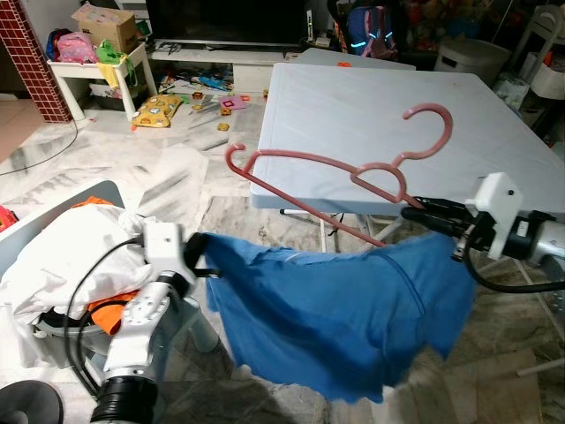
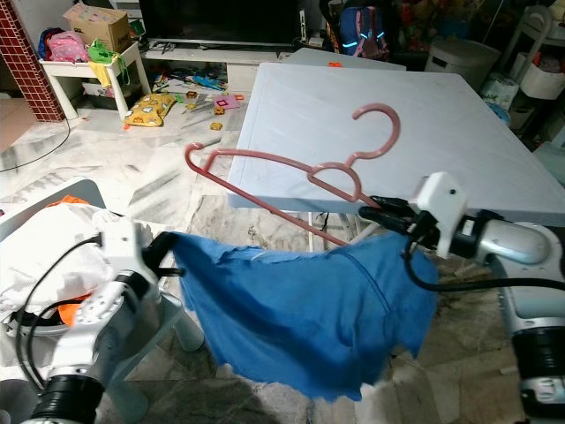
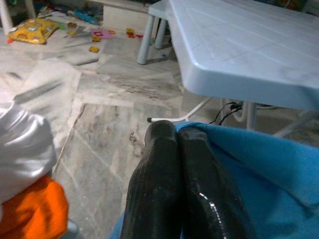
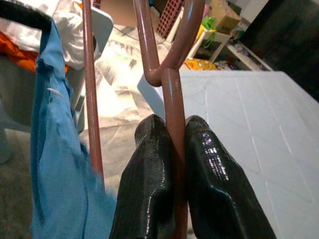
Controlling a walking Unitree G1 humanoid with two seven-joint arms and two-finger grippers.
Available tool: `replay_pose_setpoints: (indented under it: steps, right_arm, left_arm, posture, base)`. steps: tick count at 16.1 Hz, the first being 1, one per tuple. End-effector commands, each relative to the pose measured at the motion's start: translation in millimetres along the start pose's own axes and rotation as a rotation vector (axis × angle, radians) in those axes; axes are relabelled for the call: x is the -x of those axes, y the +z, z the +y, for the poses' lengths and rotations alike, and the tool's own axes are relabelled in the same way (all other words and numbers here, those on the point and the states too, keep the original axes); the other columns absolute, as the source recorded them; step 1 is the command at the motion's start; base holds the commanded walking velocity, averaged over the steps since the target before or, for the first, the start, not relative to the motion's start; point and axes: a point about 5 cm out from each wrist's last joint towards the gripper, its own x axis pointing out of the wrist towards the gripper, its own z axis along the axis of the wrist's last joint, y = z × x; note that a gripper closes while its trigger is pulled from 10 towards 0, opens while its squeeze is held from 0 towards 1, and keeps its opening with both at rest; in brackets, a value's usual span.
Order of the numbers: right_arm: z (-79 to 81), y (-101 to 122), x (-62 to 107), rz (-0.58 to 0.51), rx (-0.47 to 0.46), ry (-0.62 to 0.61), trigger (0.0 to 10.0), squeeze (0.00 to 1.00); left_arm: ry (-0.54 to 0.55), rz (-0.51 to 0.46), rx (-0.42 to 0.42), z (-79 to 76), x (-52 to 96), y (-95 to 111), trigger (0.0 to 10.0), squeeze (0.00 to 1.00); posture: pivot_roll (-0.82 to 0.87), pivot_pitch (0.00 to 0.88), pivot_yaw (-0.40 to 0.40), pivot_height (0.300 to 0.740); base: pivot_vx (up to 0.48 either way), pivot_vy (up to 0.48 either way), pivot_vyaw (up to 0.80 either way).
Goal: Hang hanger
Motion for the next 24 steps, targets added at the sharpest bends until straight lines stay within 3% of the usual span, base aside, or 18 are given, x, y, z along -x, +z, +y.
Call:
replay_pose_setpoints:
  steps: [1,3,5,6,7,9,11,15,16,18,20,23,24]
  right_arm:
    - [-7.6,9.1,-2.8,-0.01,0.049,-0.043,0.0,0.0]
    - [-18.4,15.1,-14.9,-0.066,-0.007,-0.195,0.0,0.0]
    - [-9.8,17.9,-34.0,-0.14,-0.13,-0.266,0.0,0.0]
    - [-8.6,18.4,-36.7,-0.153,-0.15,-0.282,0.0,0.0]
    - [-5.5,18.3,-44.4,-0.193,-0.226,-0.34,0.0,0.0]
    - [-1.4,11.0,-53.7,-0.27,-0.462,-0.569,0.0,0.0]
    - [5.2,2.2,-56.6,-0.302,-0.644,-0.705,0.0,0.0]
    - [16.8,-6.1,-63.7,-0.303,-0.765,-0.798,0.0,0.0]
    - [18.9,-14.6,-69.5,-0.326,-0.962,-0.903,0.0,0.0]
    - [32.8,-24.9,-83.2,-0.333,-1.253,-0.969,0.0,0.0]
    - [44.9,-25.4,-94.5,-0.326,-1.361,-0.947,0.0,0.0]
    - [53.3,-19.7,-102.6,-0.321,-1.354,-0.9,0.0,0.0]
    - [53.7,-18.5,-105.1,-0.317,-1.33,-0.896,0.0,0.0]
  left_arm:
    - [-0.005,-0.029,-0.016,-1.9,-0.7,6.7,0.0,0.0]
    - [-0.045,-0.03,-0.013,-15.0,-3.0,5.1,0.0,0.0]
    - [-0.098,-0.044,-0.021,-34.0,-7.8,5.0,0.0,0.0]
    - [-0.104,-0.046,-0.021,-36.4,-8.4,5.1,0.0,0.0]
    - [-0.122,-0.054,-0.017,-43.6,-9.8,6.0,0.0,0.0]
    - [-0.176,-0.091,-0.019,-58.6,-11.3,11.9,0.0,0.0]
    - [-0.189,-0.117,-0.002,-63.7,-11.3,14.9,0.0,0.0]
    - [-0.193,-0.134,0.033,-67.4,-11.9,18.2,0.0,0.0]
    - [-0.196,-0.146,0.084,-72.5,-13.8,22.1,0.0,0.0]
    - [-0.223,-0.179,0.103,-83.0,-15.5,28.9,0.0,0.0]
    - [-0.254,-0.198,0.11,-91.7,-16.7,32.4,0.0,0.0]
    - [-0.317,-0.2,0.109,-105.0,-18.2,34.4,0.0,0.0]
    - [-0.379,-0.185,0.115,-116.2,-18.1,33.4,0.0,0.0]
  posture:
    - [-0.14,0.0,-0.018,0.74]
    - [-0.14,0.0,-0.024,0.74]
    - [-0.15,0.0,-0.027,0.74]
    - [-0.15,0.0,-0.026,0.74]
    - [-0.15,0.0,-0.026,0.74]
    - [-0.15,0.0,-0.025,0.74]
    - [-0.14,0.0,-0.023,0.74]
    - [-0.14,0.0,-0.01,0.74]
    - [-0.13,0.0,-0.008,0.74]
    - [-0.12,0.0,-0.009,0.74]
    - [-0.12,0.0,-0.01,0.74]
    - [-0.12,0.0,-0.006,0.74]
    - [-0.13,0.0,-0.001,0.74]
  base:
    - [0.0,0.0,0.0]
    - [0.0,0.0,0.0]
    - [0.0,0.0,0.0]
    - [0.0,0.0,0.0]
    - [0.0,0.0,0.0]
    - [0.0,0.0,0.0]
    - [0.0,0.0,0.0]
    - [0.0,0.0,0.0]
    - [0.0,0.0,0.0]
    - [0.0,0.0,0.0]
    - [0.0,0.0,0.0]
    - [0.0,0.0,0.0]
    - [0.0,0.0,0.0]
